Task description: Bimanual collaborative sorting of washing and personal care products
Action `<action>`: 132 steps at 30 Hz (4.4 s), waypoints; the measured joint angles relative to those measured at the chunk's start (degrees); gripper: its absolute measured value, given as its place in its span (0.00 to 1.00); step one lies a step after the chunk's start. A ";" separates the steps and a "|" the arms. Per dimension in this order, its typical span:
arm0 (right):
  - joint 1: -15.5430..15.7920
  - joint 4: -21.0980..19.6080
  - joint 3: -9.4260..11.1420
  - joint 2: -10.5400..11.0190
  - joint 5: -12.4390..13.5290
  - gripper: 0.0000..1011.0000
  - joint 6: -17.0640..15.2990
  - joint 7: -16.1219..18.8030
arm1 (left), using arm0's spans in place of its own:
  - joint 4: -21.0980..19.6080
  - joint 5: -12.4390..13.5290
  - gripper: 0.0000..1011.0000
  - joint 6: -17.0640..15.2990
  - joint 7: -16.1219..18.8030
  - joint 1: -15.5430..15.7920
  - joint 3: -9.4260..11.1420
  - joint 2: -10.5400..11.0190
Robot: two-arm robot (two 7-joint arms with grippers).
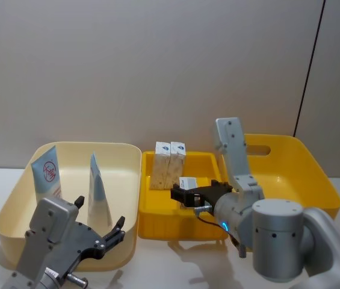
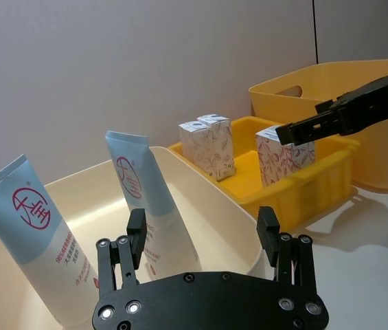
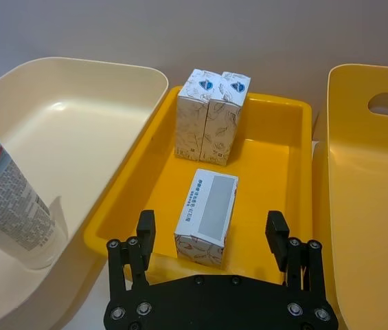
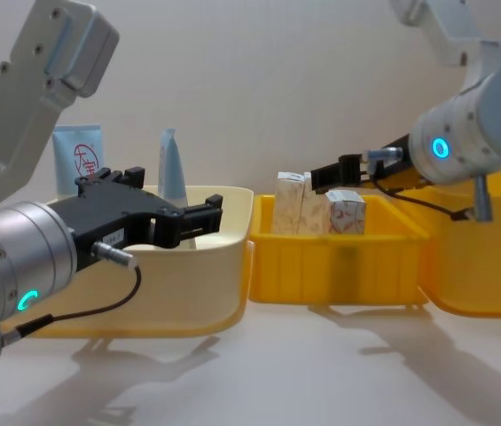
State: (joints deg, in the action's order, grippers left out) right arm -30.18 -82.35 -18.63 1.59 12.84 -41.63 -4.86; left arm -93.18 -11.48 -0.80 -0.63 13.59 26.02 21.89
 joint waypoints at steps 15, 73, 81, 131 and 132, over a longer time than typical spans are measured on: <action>-5.76 9.69 -0.43 -2.36 -1.32 0.99 -0.03 -0.14 | 0.00 0.00 0.99 0.00 0.00 0.00 0.00 0.00; -8.33 14.81 0.98 -4.82 -0.63 0.42 -1.25 1.29 | 0.00 0.00 0.99 0.00 0.00 0.00 0.00 0.00; -8.13 14.06 1.01 -4.69 -0.69 0.42 -0.64 1.48 | 0.00 0.00 0.99 0.00 0.00 0.00 0.00 0.00; -2.34 -5.17 8.57 3.57 -5.94 0.42 15.53 1.38 | 0.00 0.00 0.99 0.00 0.00 0.00 0.00 0.00; -2.22 -5.21 8.72 3.73 -5.95 0.42 15.39 1.40 | 0.00 0.01 0.99 0.00 0.00 0.00 0.00 0.00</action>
State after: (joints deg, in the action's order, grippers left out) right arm -32.41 -87.56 -9.91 5.32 6.89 -26.24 -3.46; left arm -93.18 -11.48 -0.80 -0.63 13.59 26.02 21.90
